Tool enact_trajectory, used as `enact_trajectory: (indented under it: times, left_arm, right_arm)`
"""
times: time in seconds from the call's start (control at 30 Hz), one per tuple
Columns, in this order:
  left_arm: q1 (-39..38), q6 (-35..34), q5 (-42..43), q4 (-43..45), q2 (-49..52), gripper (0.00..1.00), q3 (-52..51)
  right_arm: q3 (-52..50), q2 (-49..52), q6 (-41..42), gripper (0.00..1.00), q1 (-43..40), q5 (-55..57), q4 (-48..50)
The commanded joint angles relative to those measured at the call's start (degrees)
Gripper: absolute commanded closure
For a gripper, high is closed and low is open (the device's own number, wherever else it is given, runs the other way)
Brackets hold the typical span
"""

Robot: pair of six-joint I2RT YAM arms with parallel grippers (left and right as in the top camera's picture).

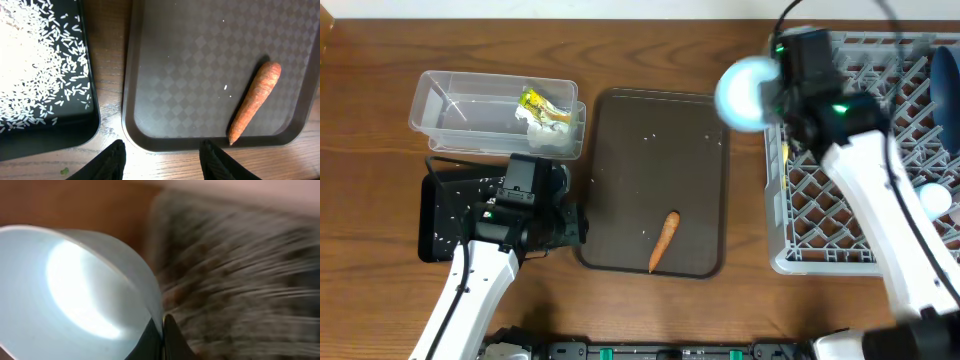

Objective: Sort waste into correct bins and load items into the dishwasher rack
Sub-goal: 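Grasp the empty white bowl with the right gripper and lift it, then place the white bowl upside down in the dish rack with the right gripper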

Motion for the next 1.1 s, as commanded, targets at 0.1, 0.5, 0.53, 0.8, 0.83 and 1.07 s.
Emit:
enact_trajectory:
  times: [0.1, 0.5, 0.53, 0.8, 0.83, 1.07]
  left_arm:
    - [0.2, -0.2, -0.6, 0.1, -0.2, 0.46, 0.3]
    - [0.2, -0.2, -0.5, 0.1, -0.2, 0.46, 0.3]
    - [0.2, -0.2, -0.5, 0.2, -0.2, 0.46, 0.3]
    - [0.2, -0.2, -0.5, 0.3, -0.2, 0.46, 0.3]
    - [0.2, -0.2, -0.5, 0.3, -0.2, 0.46, 0.3]
    - [0.2, -0.2, -0.5, 0.5, -0.2, 0.46, 0.3]
  right_arm:
    - [0.2, -0.1, -3.9, 0.99, -3.3, 38.4, 5.8]
    - [0.2, 8.5, -3.9, 0.99, -14.7, 41.6, 9.8]
    - [0.2, 9.3, -3.9, 0.99, -15.4, 41.6, 9.9]
    - [0.2, 15.1, -3.8, 0.99, -17.4, 41.6, 9.9]
    - [0.2, 15.8, -3.8, 0.99, -17.4, 41.6, 9.9]
    - [0.2, 20.7, -3.8, 0.99, -17.4, 41.6, 9.6]
